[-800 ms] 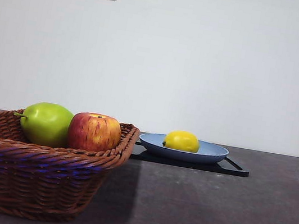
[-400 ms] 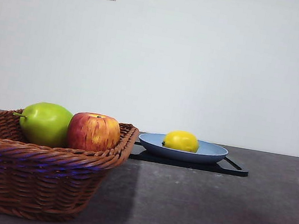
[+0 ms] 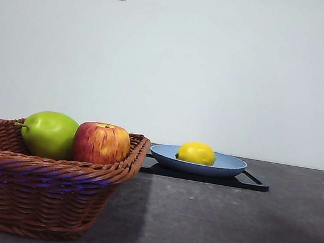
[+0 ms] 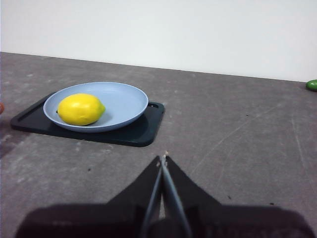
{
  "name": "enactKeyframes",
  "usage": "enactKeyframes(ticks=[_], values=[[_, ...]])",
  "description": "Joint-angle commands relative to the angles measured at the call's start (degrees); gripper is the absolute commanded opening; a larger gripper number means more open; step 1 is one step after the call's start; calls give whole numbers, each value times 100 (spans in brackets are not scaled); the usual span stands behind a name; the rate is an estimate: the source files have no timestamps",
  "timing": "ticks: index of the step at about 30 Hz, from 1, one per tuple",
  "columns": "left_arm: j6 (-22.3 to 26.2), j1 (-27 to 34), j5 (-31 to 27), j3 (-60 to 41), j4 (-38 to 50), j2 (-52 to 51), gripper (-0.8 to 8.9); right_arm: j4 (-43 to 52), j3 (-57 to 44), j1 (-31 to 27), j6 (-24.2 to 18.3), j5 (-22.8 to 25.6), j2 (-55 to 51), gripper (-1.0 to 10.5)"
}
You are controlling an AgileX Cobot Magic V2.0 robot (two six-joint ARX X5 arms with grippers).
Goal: Take the lemon from the basket,put the lemon in the plate,hand out the plate
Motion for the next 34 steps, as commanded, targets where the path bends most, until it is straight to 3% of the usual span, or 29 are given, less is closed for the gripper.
enactKeyframes(ticks=[1, 5, 10, 34], values=[[-26, 15, 0, -7, 37, -15, 9, -162, -28, -22, 111, 22, -109, 4], [-26, 15, -2, -7, 35, -15, 9, -693, -28, -24, 208, 26, -254, 4], [-26, 15, -2, -7, 35, -15, 9, -745, -26, -24, 750, 22, -275, 3], [-26, 15, -2, -7, 35, -15, 9, -743, -26, -24, 748, 31, -275, 4]])
